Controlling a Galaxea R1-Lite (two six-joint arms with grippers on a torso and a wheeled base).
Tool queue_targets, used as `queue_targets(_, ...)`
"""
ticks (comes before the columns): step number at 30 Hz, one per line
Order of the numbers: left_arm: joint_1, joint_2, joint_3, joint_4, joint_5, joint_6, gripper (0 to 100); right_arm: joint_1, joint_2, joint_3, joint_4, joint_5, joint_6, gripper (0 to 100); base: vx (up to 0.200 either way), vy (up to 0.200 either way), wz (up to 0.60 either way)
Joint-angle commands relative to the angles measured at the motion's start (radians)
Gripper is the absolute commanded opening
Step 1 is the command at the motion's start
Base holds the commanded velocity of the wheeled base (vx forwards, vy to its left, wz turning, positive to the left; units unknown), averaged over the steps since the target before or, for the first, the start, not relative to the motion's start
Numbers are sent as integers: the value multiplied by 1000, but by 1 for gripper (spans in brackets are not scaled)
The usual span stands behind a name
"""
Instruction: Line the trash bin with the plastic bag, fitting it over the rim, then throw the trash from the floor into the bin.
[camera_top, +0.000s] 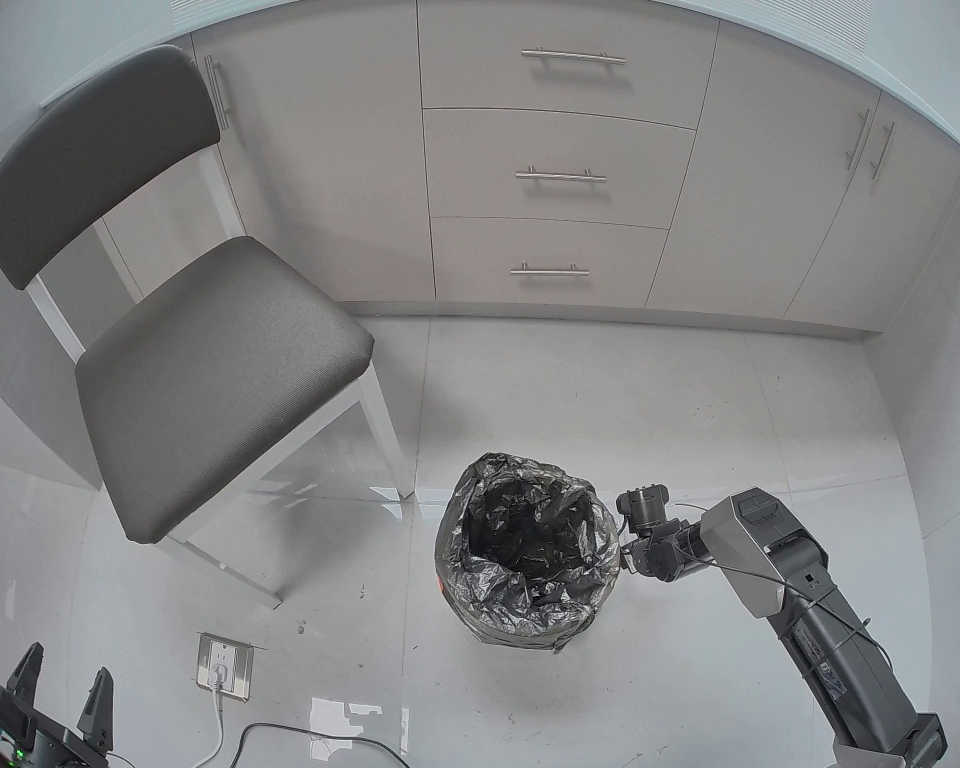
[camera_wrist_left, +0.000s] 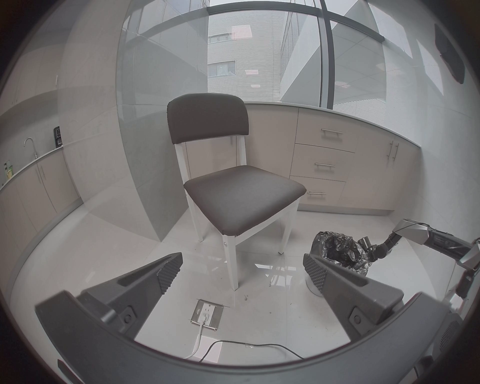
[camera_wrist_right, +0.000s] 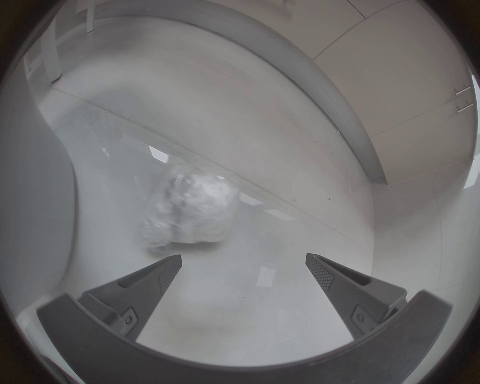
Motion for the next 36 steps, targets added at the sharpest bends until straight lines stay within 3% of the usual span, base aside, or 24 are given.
queue_targets(1, 0, 2, 0, -1, 0, 0, 100, 0, 1, 0, -1, 0, 0, 100, 0, 0, 0)
queue_targets(17, 0, 2, 0, 0, 0, -6, 100, 6, 1, 0, 1, 0, 3, 100, 0, 0, 0)
queue_targets(19, 0, 1, 0, 0, 0, -6, 100, 28, 1, 0, 27, -2, 47, 100, 0, 0, 0)
queue_targets(23, 0, 1, 0, 0, 0, -8, 100, 48, -44, 0, 274, 11, 233, 100, 0, 0, 0)
queue_targets(24, 0, 1, 0, 0, 0, -8, 100, 48, -47, 0, 285, 12, 241, 100, 0, 0, 0)
queue_targets(25, 0, 1, 0, 0, 0, -8, 100, 48, -67, 0, 400, 40, 317, 100, 0, 0, 0)
queue_targets(27, 0, 1, 0, 0, 0, -8, 100, 46, -67, 0, 477, 77, 369, 100, 0, 0, 0)
queue_targets(33, 0, 1, 0, 0, 0, -8, 100, 37, -66, 0, 549, 97, 428, 100, 0, 0, 0)
queue_targets(34, 0, 1, 0, 0, 0, -8, 100, 35, -66, 0, 582, 146, 515, 100, 0, 0, 0)
queue_targets(36, 0, 1, 0, 0, 0, -9, 100, 34, -66, 0, 596, 164, 535, 100, 0, 0, 0)
